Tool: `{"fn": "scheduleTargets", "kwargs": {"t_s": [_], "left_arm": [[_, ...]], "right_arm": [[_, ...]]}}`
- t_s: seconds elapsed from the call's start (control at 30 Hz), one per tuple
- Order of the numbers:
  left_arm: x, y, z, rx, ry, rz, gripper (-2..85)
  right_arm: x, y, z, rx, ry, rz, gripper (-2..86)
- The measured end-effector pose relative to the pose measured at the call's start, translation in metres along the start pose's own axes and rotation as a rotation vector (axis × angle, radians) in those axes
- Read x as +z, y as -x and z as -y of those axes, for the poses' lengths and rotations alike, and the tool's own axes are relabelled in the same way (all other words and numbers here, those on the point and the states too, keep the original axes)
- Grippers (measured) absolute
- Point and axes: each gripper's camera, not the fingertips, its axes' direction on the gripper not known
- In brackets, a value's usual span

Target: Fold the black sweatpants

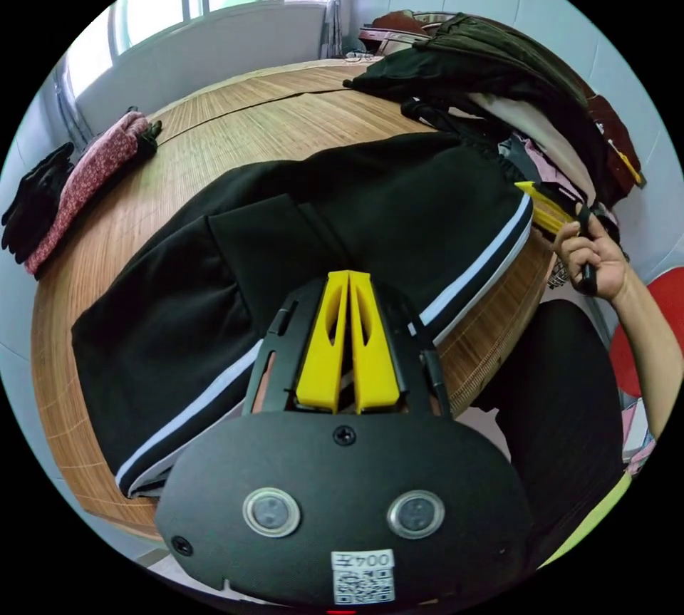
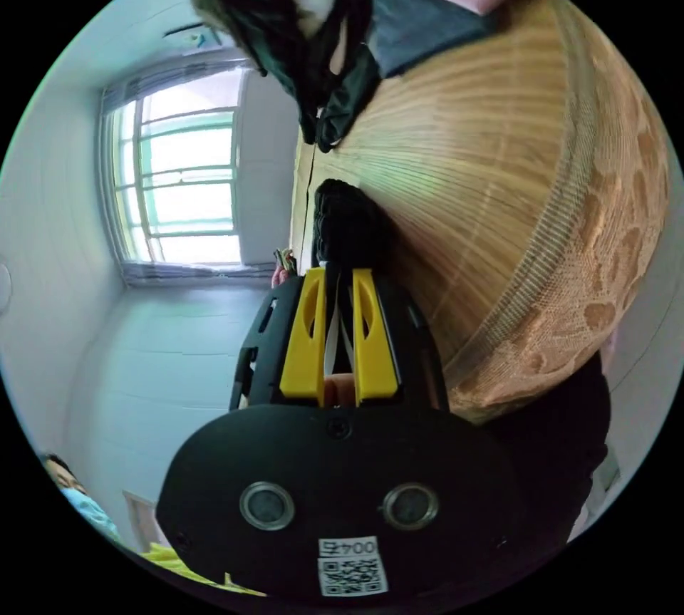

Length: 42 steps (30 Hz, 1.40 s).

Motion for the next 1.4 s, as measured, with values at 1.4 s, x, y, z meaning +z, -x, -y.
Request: {"fn": "scheduleTargets", "kwargs": {"t_s": [1.4], "left_arm": [[-0.121,0.322,-0.167,-0.516,-0.245,-0.219,14.6]], "right_arm": [[0.31,0.299,-0.401,-1.21,0.461,-0.528,15.4]]}}
